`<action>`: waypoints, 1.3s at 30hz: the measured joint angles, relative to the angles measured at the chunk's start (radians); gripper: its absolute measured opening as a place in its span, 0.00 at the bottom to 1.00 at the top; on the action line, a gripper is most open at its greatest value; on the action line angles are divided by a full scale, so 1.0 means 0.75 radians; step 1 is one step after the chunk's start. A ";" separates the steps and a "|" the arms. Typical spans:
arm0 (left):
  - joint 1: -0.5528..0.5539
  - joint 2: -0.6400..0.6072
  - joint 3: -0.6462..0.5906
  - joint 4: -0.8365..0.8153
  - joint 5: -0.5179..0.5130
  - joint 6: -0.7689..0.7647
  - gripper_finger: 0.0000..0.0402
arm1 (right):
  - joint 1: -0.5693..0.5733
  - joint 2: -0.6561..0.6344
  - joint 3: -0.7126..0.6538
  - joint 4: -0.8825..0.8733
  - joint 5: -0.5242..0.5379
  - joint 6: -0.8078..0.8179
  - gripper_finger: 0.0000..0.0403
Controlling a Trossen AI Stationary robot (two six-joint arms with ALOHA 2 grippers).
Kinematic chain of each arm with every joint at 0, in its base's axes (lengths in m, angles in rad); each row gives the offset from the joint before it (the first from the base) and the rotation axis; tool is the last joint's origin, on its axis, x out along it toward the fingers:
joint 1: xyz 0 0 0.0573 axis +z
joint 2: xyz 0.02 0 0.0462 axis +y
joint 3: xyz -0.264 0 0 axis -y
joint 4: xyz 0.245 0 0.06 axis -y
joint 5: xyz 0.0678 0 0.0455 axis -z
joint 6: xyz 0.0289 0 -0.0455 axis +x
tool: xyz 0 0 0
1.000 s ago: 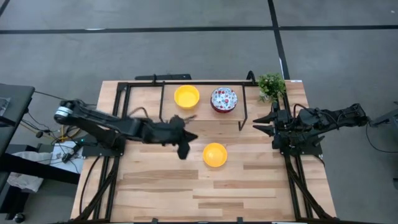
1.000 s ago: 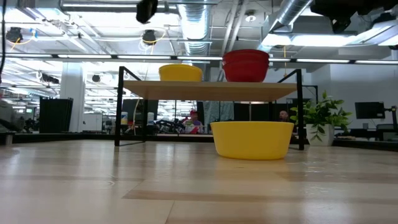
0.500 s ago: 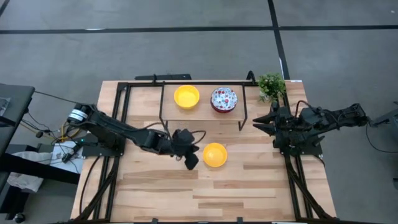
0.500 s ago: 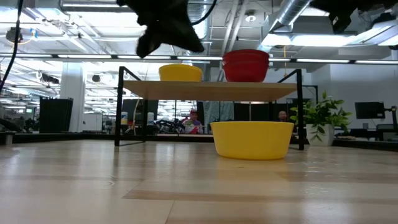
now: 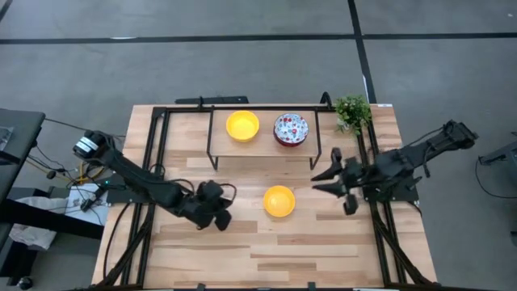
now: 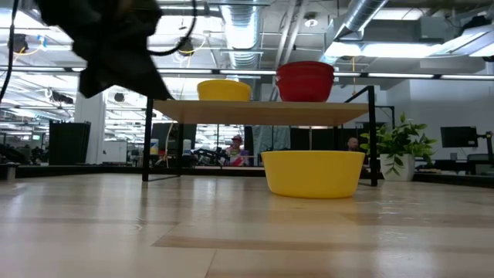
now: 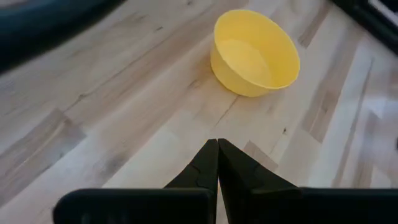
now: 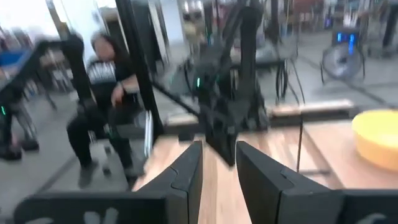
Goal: Pick & Place Mini bowls
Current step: Stack the yellow bowl on the yellow bowl on the shelf
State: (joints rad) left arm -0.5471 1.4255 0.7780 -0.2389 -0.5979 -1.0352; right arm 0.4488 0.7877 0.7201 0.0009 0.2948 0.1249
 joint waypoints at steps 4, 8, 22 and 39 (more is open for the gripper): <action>-0.033 -0.110 -0.102 0.057 -0.072 -0.004 0.02 | 0.023 0.199 0.182 -0.251 0.029 0.104 0.22; -0.037 -0.224 -0.189 0.074 -0.131 -0.004 0.02 | 0.021 0.389 0.368 -0.627 0.027 0.322 0.22; -0.037 -0.400 -0.332 0.171 -0.146 -0.003 0.02 | -0.039 0.822 0.560 -1.095 -0.280 1.029 0.22; -0.036 -0.399 -0.332 0.180 -0.145 0.012 0.02 | -0.231 0.943 0.559 -1.097 -0.334 1.325 0.55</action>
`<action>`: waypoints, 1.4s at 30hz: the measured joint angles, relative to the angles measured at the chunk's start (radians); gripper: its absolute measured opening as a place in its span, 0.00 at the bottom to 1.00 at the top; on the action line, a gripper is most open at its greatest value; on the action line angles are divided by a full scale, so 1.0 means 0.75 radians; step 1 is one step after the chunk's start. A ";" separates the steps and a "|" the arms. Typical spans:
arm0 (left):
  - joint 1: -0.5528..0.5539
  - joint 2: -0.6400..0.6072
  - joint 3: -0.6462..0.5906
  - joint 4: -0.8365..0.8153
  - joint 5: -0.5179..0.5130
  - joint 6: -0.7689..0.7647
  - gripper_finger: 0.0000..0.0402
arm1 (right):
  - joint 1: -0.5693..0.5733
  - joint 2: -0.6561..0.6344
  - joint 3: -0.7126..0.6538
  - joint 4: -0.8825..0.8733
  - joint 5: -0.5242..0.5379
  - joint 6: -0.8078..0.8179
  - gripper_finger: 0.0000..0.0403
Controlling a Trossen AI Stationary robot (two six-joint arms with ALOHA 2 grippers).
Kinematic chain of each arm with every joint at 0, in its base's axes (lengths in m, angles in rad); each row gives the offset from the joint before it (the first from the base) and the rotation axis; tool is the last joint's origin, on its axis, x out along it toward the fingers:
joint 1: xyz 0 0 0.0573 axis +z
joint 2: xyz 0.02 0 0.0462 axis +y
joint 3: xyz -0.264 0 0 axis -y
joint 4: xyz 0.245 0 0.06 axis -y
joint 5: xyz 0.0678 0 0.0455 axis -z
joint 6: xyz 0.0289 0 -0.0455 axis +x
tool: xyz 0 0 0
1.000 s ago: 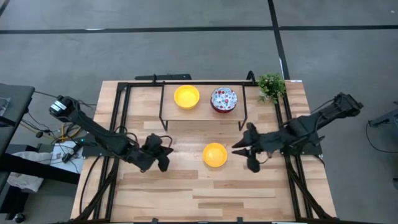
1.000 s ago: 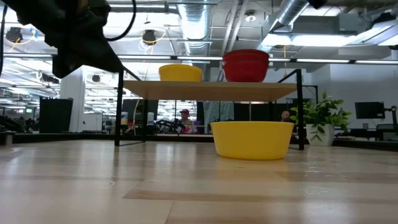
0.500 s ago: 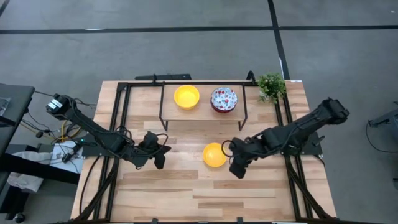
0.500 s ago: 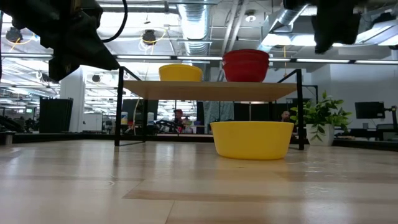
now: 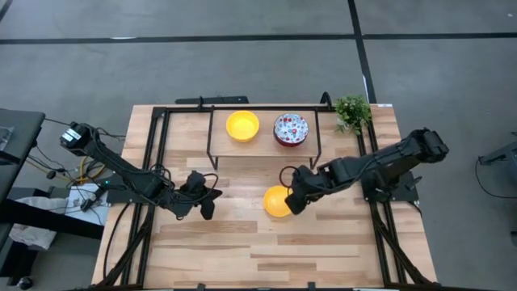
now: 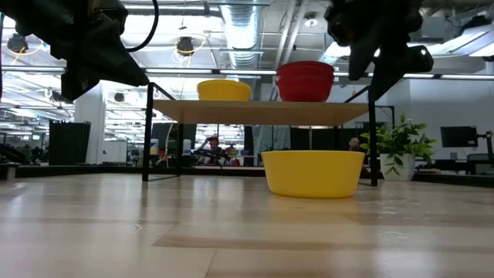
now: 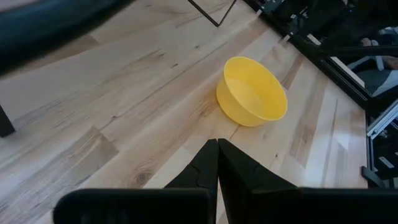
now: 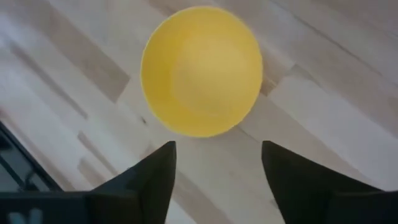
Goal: Pick & Place Mini bowls
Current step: Stack the yellow bowl on the yellow bowl on the shelf
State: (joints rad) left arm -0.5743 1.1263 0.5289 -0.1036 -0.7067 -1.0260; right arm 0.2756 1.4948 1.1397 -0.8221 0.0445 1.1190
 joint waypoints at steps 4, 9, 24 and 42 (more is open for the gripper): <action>0.000 0.000 0.000 0.001 0.000 0.018 0.02 | -0.031 -0.001 -0.030 0.050 -0.006 0.101 0.59; -0.001 0.001 0.000 0.001 0.000 0.062 0.07 | -0.041 -0.001 -0.153 0.209 -0.025 0.194 0.59; 0.000 0.001 0.000 0.001 -0.010 0.071 0.21 | -0.083 -0.001 -0.404 0.503 -0.040 0.325 0.54; 0.000 0.001 0.000 0.001 -0.045 0.071 0.21 | -0.185 0.071 -0.424 0.556 -0.110 0.183 0.45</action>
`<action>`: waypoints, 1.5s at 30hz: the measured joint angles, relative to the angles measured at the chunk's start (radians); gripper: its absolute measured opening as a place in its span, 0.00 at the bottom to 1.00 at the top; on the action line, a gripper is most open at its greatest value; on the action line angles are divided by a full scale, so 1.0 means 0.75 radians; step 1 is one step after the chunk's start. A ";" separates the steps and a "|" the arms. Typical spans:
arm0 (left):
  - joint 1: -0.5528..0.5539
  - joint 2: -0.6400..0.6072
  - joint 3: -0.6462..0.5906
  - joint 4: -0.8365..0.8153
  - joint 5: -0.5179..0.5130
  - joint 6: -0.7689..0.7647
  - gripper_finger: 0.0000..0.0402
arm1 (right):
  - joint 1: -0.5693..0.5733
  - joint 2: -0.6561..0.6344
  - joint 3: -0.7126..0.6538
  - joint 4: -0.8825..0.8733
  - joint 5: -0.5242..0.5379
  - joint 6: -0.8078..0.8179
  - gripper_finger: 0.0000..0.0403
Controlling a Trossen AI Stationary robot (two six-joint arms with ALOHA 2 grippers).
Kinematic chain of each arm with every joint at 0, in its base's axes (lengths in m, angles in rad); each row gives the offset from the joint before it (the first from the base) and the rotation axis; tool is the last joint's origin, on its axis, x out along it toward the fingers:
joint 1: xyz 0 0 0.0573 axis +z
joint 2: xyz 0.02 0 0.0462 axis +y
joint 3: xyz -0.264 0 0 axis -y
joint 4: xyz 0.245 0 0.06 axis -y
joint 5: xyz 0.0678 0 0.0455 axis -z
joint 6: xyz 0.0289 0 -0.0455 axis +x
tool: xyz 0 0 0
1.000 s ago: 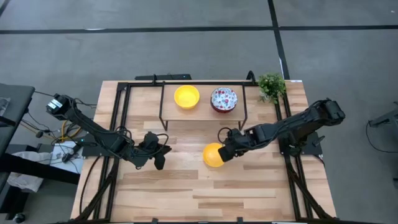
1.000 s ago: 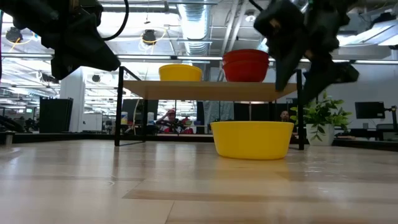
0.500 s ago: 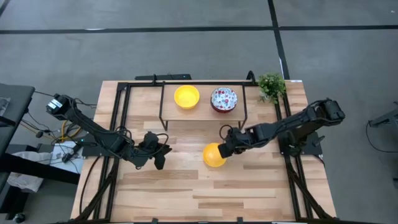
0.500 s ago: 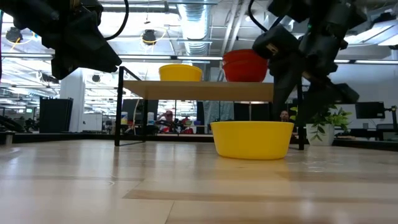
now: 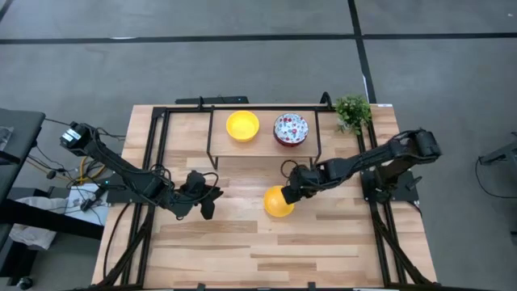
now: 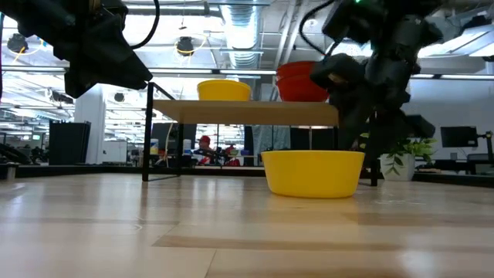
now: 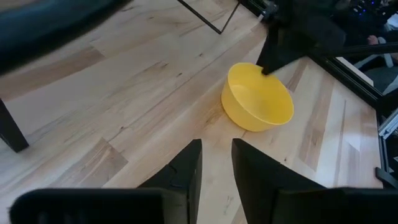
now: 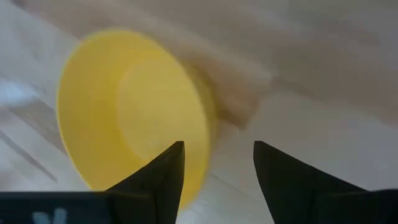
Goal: Pick & Place Mini bowls
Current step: Stack the yellow bowl on the yellow bowl on the shelf
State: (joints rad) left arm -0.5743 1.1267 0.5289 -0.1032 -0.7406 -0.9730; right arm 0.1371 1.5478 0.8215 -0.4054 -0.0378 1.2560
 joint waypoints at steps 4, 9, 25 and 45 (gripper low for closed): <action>0.000 0.001 0.000 0.000 0.000 0.000 0.21 | 0.010 0.118 0.001 0.089 -0.057 -0.011 0.46; 0.000 0.001 0.000 0.010 0.000 -0.001 0.21 | 0.007 0.164 0.002 0.124 -0.063 -0.015 0.44; 0.000 0.001 0.000 0.019 0.001 -0.001 0.21 | 0.091 0.130 0.009 0.113 -0.036 -0.082 0.02; 0.028 0.000 0.000 0.397 -0.018 0.133 0.21 | 0.276 -0.029 0.592 -0.228 0.873 -0.746 0.00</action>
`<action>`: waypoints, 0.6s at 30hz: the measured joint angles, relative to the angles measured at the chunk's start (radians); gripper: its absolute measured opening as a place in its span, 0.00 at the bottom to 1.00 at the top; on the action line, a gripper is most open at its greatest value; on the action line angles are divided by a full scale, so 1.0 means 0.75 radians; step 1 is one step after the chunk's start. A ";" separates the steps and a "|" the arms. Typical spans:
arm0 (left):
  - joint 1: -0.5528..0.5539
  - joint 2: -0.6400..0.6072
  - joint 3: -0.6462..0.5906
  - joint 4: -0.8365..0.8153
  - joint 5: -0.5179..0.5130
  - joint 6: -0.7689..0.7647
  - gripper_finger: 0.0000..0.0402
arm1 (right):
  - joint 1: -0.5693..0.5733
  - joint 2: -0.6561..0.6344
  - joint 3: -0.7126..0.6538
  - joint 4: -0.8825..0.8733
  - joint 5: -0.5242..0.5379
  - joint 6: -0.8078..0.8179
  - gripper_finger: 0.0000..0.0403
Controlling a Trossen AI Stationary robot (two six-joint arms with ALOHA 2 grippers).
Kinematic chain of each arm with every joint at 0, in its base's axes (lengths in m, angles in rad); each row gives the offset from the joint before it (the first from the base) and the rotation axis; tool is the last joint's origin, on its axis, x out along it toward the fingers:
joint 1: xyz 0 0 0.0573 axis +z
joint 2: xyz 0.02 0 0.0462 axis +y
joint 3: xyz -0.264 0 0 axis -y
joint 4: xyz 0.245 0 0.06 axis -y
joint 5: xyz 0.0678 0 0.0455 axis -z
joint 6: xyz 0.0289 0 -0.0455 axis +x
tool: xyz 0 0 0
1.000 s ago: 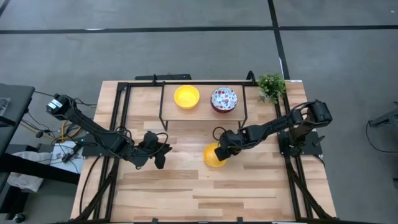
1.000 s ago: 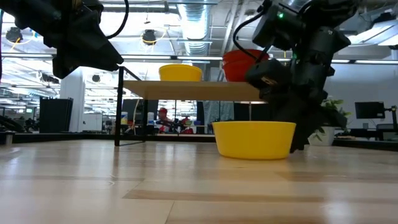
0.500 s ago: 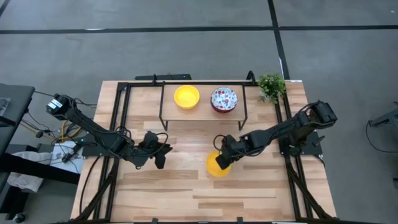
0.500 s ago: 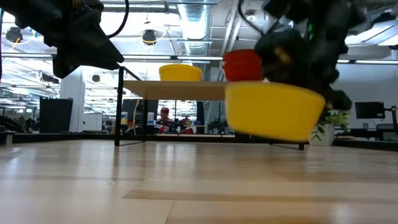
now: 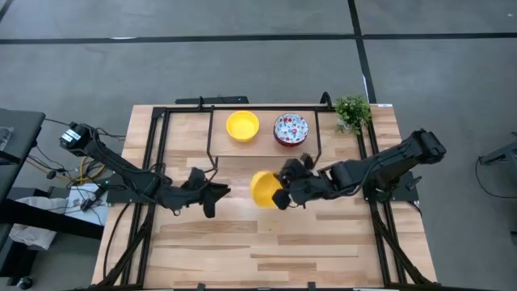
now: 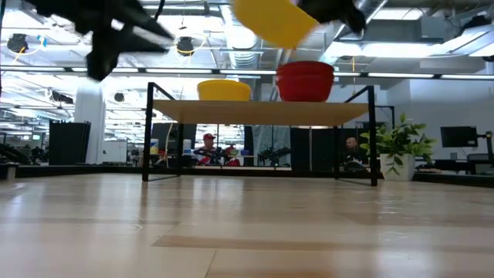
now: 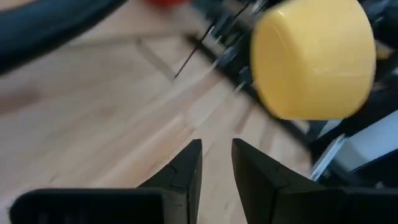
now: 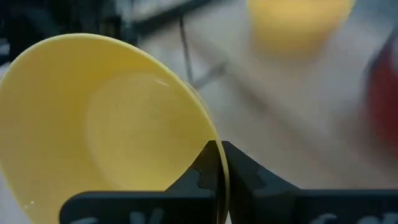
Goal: Pick & Place Mini bowls
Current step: Stack the yellow bowl on the yellow bowl on the shelf
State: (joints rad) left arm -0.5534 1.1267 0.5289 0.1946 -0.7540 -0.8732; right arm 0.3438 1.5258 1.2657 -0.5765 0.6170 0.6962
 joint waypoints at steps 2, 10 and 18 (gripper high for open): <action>0.000 0.000 0.000 0.131 -0.040 0.124 0.21 | -0.005 0.016 0.067 0.002 0.141 -0.130 0.00; 0.000 -0.002 0.001 0.634 -0.181 0.635 0.21 | -0.004 0.023 0.252 0.067 0.685 -0.615 0.00; 0.080 -0.003 0.038 0.986 -0.192 1.196 0.26 | -0.035 0.023 0.272 0.602 0.886 -1.331 0.00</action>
State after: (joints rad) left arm -0.4937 1.1248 0.5572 0.9339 -0.8979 0.0235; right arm 0.3177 1.5429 1.4700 -0.1253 1.2815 -0.3021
